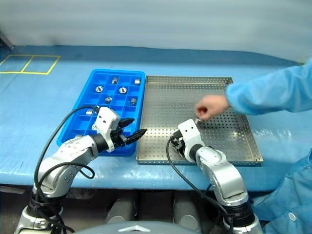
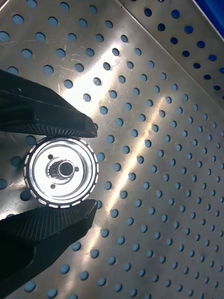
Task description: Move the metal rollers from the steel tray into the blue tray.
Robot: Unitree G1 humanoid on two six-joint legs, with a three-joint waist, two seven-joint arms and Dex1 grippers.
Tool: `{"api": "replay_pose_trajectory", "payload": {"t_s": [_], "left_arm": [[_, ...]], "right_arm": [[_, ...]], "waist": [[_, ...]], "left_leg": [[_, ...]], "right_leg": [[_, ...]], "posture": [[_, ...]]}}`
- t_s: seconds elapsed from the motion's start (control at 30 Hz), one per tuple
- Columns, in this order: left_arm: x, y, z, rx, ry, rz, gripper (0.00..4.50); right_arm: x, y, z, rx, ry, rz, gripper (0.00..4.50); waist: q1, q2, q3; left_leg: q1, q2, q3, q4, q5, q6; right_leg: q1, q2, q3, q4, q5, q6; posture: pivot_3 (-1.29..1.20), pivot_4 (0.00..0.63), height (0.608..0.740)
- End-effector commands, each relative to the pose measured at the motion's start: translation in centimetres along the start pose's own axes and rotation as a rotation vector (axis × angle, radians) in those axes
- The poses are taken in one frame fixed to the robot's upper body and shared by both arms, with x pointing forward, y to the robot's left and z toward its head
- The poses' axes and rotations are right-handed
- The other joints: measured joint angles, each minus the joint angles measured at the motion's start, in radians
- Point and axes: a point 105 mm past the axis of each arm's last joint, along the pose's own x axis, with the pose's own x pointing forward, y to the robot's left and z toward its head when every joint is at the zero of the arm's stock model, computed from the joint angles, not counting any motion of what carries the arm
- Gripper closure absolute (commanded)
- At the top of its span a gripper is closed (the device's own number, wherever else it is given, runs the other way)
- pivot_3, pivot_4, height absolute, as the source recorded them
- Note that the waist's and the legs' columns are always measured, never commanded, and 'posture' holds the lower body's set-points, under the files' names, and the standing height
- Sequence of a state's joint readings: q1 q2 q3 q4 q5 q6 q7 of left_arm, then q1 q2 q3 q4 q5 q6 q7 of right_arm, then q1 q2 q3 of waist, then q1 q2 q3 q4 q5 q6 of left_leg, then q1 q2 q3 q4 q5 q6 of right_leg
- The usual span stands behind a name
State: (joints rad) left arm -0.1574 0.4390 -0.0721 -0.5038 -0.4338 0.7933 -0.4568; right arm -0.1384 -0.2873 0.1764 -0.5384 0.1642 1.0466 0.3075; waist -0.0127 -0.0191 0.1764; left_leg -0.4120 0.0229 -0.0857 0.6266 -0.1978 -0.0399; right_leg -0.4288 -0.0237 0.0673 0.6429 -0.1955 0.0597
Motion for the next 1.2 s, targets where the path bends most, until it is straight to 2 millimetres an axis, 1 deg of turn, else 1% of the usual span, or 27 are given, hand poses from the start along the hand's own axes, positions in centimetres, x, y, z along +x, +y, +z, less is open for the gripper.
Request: {"api": "replay_pose_trajectory", "payload": {"t_s": [0.03,0.13,0.2,0.3,0.33,0.43,0.53,0.67,0.87,0.93,1.03,1.13,1.2], "left_arm": [[-0.9,1.5,1.0,0.02,-0.039,0.081,0.86],[-1.8,3.5,0.7,0.023,-0.022,0.196,0.86],[-2.4,4.8,0.6,0.028,-0.006,0.279,0.86],[-3.5,6.8,0.5,0.036,0.008,0.391,0.86],[-3.9,7.2,0.5,0.041,0.01,0.415,0.86],[-5.0,7.8,0.4,0.055,0.024,0.465,0.86],[-5.5,7.8,0.1,0.048,0.03,0.488,0.86],[-5.6,7.2,-0.4,0.033,0.029,0.487,0.86],[-5.4,6.7,-0.9,0.014,0.039,0.483,0.86],[-5.1,6.6,-0.9,0.018,0.044,0.479,0.86],[-4.7,6.4,-0.8,0.014,0.038,0.461,0.86],[-4.0,6.0,-0.7,0.006,0.028,0.437,0.86],[-2.7,5.1,-0.1,0.009,-0.004,0.387,0.86]], "right_arm": [[-0.1,1.7,3.8,-0.063,-0.142,0.075,2.76],[0.8,3.7,6.5,-0.079,-0.232,0.164,2.76],[1.6,4.7,7.7,-0.084,-0.269,0.2,2.76],[3.0,6.3,8.8,-0.133,-0.299,0.25,2.76],[3.6,6.7,9.2,-0.166,-0.31,0.255,2.76],[4.9,7.7,10.2,-0.178,-0.333,0.284,2.76],[5.9,8.6,10.8,-0.168,-0.342,0.318,2.76],[7.1,8.8,10.2,-0.172,-0.322,0.342,2.76],[7.6,9.3,10.1,-0.164,-0.303,0.396,2.76],[7.8,9.1,10.3,-0.172,-0.315,0.37,2.03],[7.4,8.7,11.3,-0.164,-0.38,0.34,1.18],[6.3,7.8,12.4,-0.151,-0.447,0.301,1.18],[5.0,6.3,13.1,-0.138,-0.497,0.242,1.18]], "waist": [[-0.001,0.0,0.0],[-0.002,0.0,0.0],[-0.001,0.0,0.0],[0.002,0.0,0.0],[0.002,0.0,0.0],[0.004,0.0,0.0],[0.007,0.0,0.0],[0.018,0.0,0.0],[0.038,0.0,0.0],[0.042,0.0,0.0],[0.044,0.0,0.0],[0.045,0.0,0.0],[0.051,0.0,0.0]], "left_leg": [[0.0,0.0,0.0,0.0,0.0,0.0],[0.0,0.0,0.0,0.0,0.0,0.0],[0.0,0.001,0.0,-0.001,0.0,0.0],[0.0,0.001,0.0,-0.001,0.0,0.0],[0.0,0.001,-0.001,-0.001,0.0,0.0],[0.0,0.0,0.0,-0.001,0.0,0.0],[0.0,0.0,-0.001,-0.002,0.0,0.0],[0.0,0.0,-0.001,-0.003,0.0,0.0],[0.001,0.001,-0.001,-0.002,0.0,0.0],[0.001,0.001,-0.001,-0.002,0.0,0.0],[0.001,0.001,-0.001,-0.003,0.0,0.0],[0.001,0.001,-0.001,-0.003,0.0,0.0],[0.0,0.001,-0.001,-0.003,0.0,0.0]], "right_leg": [[0.0,0.0,0.0,0.0,0.0,0.0],[0.0,0.0,0.0,0.0,0.0,0.0],[0.0,0.001,0.0,0.0,0.0,0.0],[0.0,0.001,0.0,0.0,0.0,0.0],[0.0,0.001,0.0,0.0,0.0,0.0],[0.0,0.0,0.0,-0.001,0.0,0.0],[0.0,0.001,0.0,0.0,0.0,0.0],[0.0,0.001,-0.001,0.0,0.0,0.0],[0.0,0.001,-0.001,0.0,0.0,0.0],[0.0,0.001,-0.001,0.0,0.0,0.0],[0.0,0.001,-0.001,0.0,0.0,0.0],[0.0,0.001,-0.001,0.0,0.0,0.0],[0.0,0.001,-0.001,0.0,0.0,0.0]], "posture": [[0.12,0.15,0.74],[0.13,0.15,0.74],[0.13,0.15,0.74],[0.15,0.15,0.74],[0.16,0.15,0.74],[0.18,0.15,0.74],[0.21,0.15,0.74],[0.24,0.15,0.74],[0.25,0.15,0.74],[0.25,0.15,0.74],[0.23,0.15,0.74],[0.22,0.15,0.74],[0.21,0.15,0.74]]}}
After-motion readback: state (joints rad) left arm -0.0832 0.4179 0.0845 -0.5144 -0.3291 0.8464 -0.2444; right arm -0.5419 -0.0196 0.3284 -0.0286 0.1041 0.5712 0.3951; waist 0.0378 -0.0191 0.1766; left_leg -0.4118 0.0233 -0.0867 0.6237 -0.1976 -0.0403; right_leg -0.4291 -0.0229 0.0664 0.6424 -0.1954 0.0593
